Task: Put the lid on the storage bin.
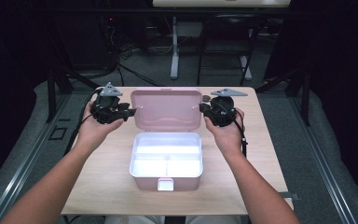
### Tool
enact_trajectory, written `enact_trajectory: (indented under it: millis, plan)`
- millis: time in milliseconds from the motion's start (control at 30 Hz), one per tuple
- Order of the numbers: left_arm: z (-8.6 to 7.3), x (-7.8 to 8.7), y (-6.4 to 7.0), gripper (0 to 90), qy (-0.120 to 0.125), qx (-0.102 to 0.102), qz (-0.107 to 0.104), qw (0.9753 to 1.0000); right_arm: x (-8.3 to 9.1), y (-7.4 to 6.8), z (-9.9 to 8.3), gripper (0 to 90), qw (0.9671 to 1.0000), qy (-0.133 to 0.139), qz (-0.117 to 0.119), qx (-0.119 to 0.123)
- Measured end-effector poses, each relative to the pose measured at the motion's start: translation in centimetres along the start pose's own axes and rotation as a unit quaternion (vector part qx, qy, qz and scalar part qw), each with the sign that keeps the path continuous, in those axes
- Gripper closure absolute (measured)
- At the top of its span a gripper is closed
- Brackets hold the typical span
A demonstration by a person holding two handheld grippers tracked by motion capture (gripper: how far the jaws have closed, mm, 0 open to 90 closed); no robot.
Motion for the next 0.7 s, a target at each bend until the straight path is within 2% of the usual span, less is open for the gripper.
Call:
enact_trajectory:
  millis: [167,267,367,433,567,700]
  plan:
    - [0.7,-0.2,0.1,63.6,0.031,0.014,0.000,0.9994,0.2,-0.1,-0.1,87.2,1.0000,0.002,0.001,0.001]
    - [1.3,-0.2,0.3,67.2,0.049,0.018,0.013,0.9985,0.3,-0.1,-0.2,87.2,1.0000,0.002,0.002,0.002]
    - [1.5,-0.2,0.2,70.4,0.057,0.020,0.017,0.9980,0.4,-0.1,-0.2,87.2,1.0000,0.005,0.002,0.001]
    - [1.5,-0.3,0.1,76.2,0.068,0.018,0.028,0.9972,0.5,-0.2,-0.3,87.2,1.0000,0.008,0.002,0.004]
    - [1.5,-0.5,0.1,79.1,0.070,0.009,0.033,0.9970,0.6,-0.2,-0.4,86.6,0.9999,0.008,0.005,0.006]
    - [1.6,-0.5,0.0,79.9,0.070,0.007,0.031,0.9970,0.6,0.1,-0.3,85.7,0.9998,0.011,0.014,-0.003]
Point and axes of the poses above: each handheld gripper's, and its own axes: x roughly backward along the jaws, z roughly out of its top, y roughly to its right, the point moved 2 cm from there along -x, roughly forward along the jaws, and after that the axes turned 1 degree about -z, right-handed, at the moved point
